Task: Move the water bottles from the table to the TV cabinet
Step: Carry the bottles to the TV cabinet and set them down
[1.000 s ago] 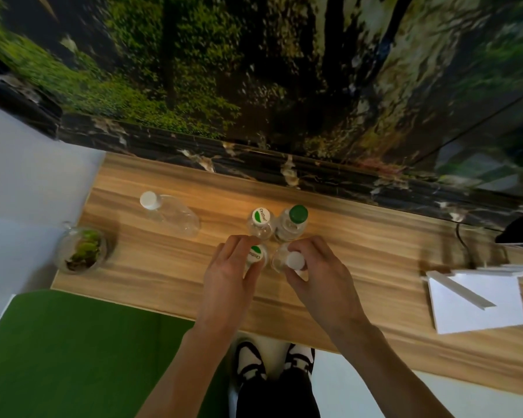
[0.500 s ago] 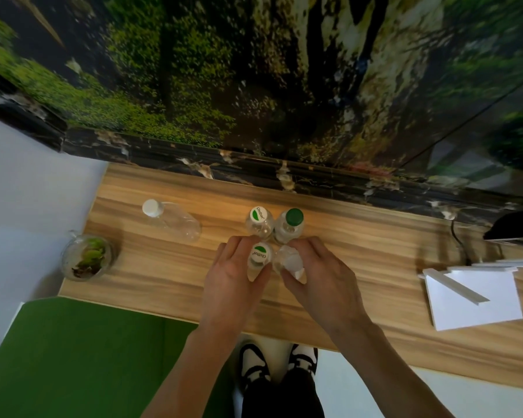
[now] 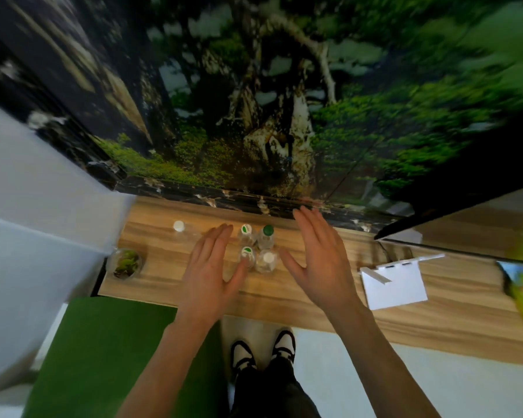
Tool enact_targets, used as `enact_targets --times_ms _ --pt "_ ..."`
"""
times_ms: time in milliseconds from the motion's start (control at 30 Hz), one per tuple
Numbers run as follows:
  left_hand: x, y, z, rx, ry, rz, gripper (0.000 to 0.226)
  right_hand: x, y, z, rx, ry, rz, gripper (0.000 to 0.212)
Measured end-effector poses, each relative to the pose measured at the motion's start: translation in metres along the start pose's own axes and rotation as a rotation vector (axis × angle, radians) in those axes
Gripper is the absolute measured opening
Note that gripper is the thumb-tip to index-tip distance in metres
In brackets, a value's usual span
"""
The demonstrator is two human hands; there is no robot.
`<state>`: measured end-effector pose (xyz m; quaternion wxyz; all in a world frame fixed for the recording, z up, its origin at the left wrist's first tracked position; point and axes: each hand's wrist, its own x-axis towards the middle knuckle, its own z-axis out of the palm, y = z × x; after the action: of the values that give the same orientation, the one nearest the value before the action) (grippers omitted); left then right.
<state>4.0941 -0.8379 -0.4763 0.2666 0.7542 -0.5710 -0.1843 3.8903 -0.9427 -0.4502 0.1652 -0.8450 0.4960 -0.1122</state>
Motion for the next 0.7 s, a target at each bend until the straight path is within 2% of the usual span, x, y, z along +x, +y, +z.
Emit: enact_targets --times_ms 200,333,467,700 --pt "-0.012 0.066 -0.074 0.111 -0.024 0.212 0.072 -0.034 -0.022 -0.106 -0.096 0.107 0.073 0.075" --pt "-0.009 0.117 -0.1 0.179 -0.028 0.334 0.076 -0.066 -0.021 -0.162 -0.123 0.188 0.156 0.078" --pt "0.0 0.176 -0.105 0.217 -0.03 0.448 0.076 -0.102 -0.008 -0.209 -0.165 0.328 0.23 0.081" --pt "0.0 0.298 -0.073 0.124 -0.02 0.705 0.075 -0.192 0.052 -0.282 -0.287 0.52 0.446 0.085"
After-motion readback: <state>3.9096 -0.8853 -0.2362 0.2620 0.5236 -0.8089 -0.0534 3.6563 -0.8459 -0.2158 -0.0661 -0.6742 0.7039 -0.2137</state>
